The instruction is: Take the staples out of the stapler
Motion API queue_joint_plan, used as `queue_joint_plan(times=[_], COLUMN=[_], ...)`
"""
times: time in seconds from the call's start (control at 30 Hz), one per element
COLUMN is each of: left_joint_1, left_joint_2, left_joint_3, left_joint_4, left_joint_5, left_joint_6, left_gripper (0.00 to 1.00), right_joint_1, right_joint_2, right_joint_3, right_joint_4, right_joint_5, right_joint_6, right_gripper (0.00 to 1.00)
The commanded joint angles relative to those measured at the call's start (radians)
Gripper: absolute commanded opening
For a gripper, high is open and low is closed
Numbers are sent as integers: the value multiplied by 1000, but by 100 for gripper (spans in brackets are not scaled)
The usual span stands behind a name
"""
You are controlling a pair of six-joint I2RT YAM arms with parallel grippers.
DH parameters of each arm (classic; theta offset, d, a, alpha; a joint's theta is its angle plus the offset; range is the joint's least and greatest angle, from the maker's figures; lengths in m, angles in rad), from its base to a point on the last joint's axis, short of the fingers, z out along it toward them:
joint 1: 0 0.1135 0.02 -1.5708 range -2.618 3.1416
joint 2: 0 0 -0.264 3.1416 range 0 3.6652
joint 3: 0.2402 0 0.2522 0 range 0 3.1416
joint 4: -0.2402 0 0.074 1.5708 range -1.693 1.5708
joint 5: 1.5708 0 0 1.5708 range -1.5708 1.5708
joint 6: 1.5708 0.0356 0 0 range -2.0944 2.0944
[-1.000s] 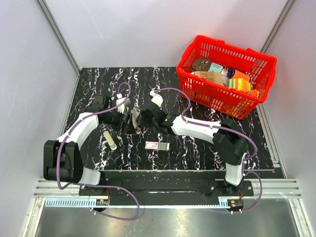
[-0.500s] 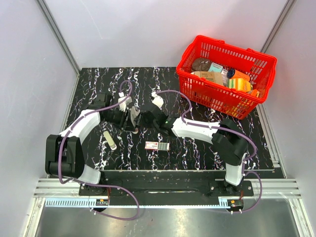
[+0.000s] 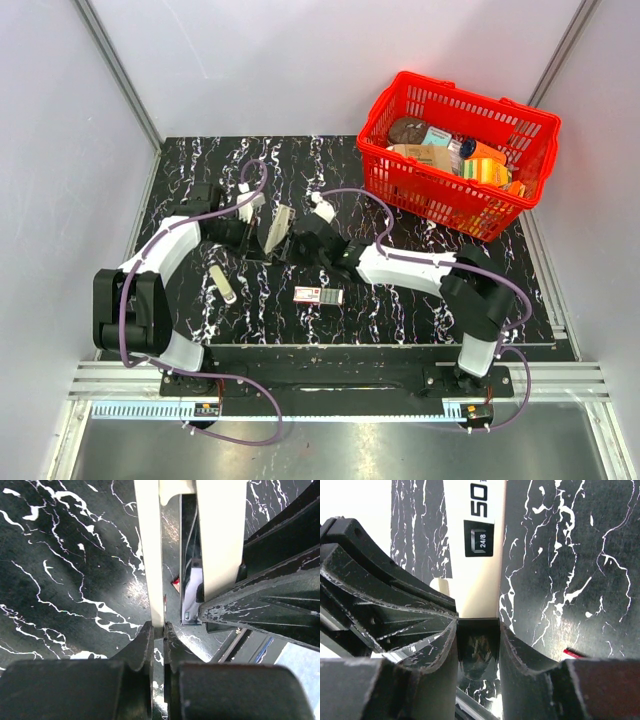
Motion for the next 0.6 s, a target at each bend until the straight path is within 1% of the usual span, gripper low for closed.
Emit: queue_joint_plan(times=[0.0,0.17,0.4,0.57], left_joint_1=[-21,-21,-22,-44], left_joint_2=[-7,-8,-42,-74], left_joint_3=[57,51,14,-3], left_joint_4=[-6,34,149,247], left_joint_5=[-48,-162,-390,-550], left_joint_6=[84,118,176,242], left_gripper=[0,0,0,0], right_joint_1=[11,9,-3,-26], right_joint_2=[-112,-146,-180,-203], right_joint_3=[-40,-115,-178,-190], right_joint_4=[134,133,128,120], right_joint_5=[-37,-56,-113,-166], right_joint_6=[-32,-57,-101,-188], right_gripper=[0,0,0,0])
